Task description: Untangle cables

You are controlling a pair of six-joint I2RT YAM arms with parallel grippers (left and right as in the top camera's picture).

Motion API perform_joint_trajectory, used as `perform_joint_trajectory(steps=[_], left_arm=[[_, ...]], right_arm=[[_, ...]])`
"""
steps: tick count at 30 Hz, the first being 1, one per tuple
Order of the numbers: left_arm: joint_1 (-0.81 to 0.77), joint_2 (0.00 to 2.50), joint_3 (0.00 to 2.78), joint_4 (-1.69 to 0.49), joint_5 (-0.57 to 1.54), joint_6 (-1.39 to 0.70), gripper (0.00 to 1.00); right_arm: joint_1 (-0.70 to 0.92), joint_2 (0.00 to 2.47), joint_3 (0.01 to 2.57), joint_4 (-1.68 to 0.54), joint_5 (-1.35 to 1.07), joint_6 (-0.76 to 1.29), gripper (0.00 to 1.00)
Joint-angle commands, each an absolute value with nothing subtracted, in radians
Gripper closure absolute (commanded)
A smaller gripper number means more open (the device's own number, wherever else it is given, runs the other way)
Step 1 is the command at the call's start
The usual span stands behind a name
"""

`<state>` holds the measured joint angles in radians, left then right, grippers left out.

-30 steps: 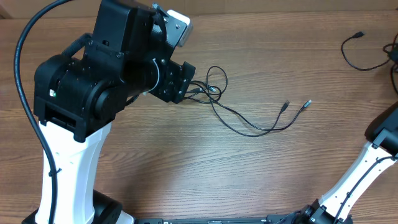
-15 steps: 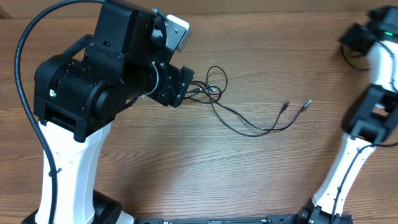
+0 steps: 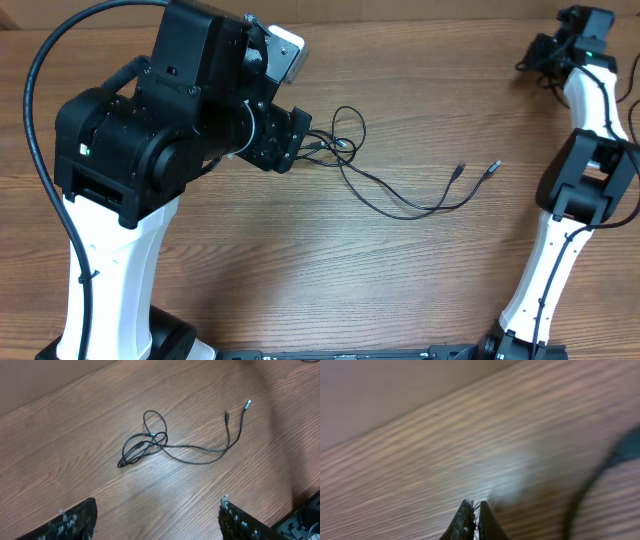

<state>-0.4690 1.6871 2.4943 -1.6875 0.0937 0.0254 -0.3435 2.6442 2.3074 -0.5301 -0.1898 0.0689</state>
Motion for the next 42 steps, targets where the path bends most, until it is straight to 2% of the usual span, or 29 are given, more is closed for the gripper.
perform_joint_trajectory(steps=[1, 13, 33, 42], left_arm=[[-0.465, 1.687, 2.502, -1.684, 0.093, 0.027, 0.23], [-0.465, 1.687, 2.502, -1.671, 0.097, 0.023, 0.25], [-0.465, 1.687, 2.502, -1.664, 0.094, 0.031, 0.26], [-0.465, 1.689, 2.502, -1.650, 0.094, 0.043, 0.27]], right_arm=[[-0.348, 2.716, 2.302, -0.520, -0.176, 0.053, 0.96], [-0.385, 2.808, 2.302, -0.519, -0.173, 0.055, 0.96], [-0.714, 2.807, 2.305, -0.628, -0.173, 0.054, 0.96], [-0.712, 2.695, 2.306, -0.689, -0.180, -0.067, 0.96]])
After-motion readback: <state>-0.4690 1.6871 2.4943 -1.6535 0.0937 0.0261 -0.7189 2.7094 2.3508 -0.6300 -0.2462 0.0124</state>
